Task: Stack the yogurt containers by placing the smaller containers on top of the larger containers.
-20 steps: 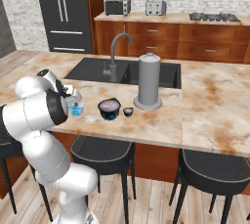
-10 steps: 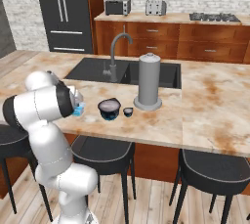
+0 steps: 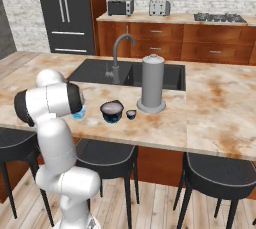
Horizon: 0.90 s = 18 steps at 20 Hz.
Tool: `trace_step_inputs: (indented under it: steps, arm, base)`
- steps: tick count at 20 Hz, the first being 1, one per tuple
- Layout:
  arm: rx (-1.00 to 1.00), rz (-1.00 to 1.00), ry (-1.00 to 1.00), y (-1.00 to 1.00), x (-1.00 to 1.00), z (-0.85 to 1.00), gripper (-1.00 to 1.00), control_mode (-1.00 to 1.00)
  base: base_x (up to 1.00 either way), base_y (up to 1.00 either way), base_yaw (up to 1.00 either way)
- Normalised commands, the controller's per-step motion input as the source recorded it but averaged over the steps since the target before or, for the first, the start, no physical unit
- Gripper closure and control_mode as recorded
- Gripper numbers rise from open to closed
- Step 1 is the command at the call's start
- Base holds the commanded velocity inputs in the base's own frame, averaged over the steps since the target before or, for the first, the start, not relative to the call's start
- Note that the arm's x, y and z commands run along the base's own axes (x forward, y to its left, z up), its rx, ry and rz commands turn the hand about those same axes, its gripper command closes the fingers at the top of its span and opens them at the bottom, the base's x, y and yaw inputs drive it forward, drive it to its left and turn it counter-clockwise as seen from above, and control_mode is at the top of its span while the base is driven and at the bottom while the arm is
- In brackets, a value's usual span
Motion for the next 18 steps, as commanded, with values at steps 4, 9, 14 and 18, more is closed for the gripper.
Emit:
trace_step_inputs:
  steps: [4, 9, 14, 18]
  arm:
    - [-0.02, -0.01, 0.0, 0.02, 0.19, -0.19, -1.0, -1.0]
    - [-0.03, -0.02, 0.0, 0.0, 0.19, -0.18, -1.0, -1.0]
    - [-0.01, -0.01, 0.0, 0.02, 0.19, -0.14, -1.0, -1.0]
    - [0.0, 0.0, 0.0, 0.03, 0.16, -0.11, -1.0, -1.0]
  base:
    - [0.0, 0.0, 0.0]
    - [0.0, 0.0, 0.0]
    - [0.0, 0.0, 0.0]
    - [0.0, 0.0, 0.0]
